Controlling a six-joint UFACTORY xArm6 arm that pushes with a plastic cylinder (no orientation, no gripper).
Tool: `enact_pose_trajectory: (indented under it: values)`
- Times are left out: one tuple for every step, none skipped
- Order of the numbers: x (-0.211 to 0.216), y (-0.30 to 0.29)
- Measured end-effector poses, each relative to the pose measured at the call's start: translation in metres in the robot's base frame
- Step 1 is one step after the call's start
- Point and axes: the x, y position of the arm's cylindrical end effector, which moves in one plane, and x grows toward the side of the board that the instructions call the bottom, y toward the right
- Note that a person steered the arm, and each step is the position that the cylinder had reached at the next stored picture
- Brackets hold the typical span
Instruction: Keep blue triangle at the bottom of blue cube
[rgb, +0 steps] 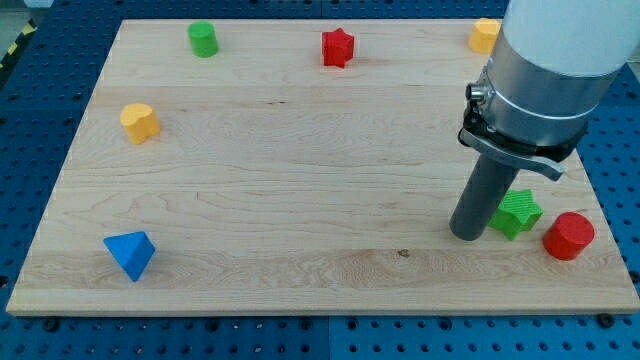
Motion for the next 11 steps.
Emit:
enact_pose_trajectory:
  values:
    - [-0.012,0.02]
    - [-0.033,0.034]
    - [-0.045,0.051]
    - [-0.045,0.055]
    - [-0.045,0.015]
    - [-0.045,-0.068]
    - [-0.044,-0.166]
    - [-0.041,-0.263]
    - [-0.025,-0.356]
    - [0.01,-0.404]
    - [0.043,-0.4]
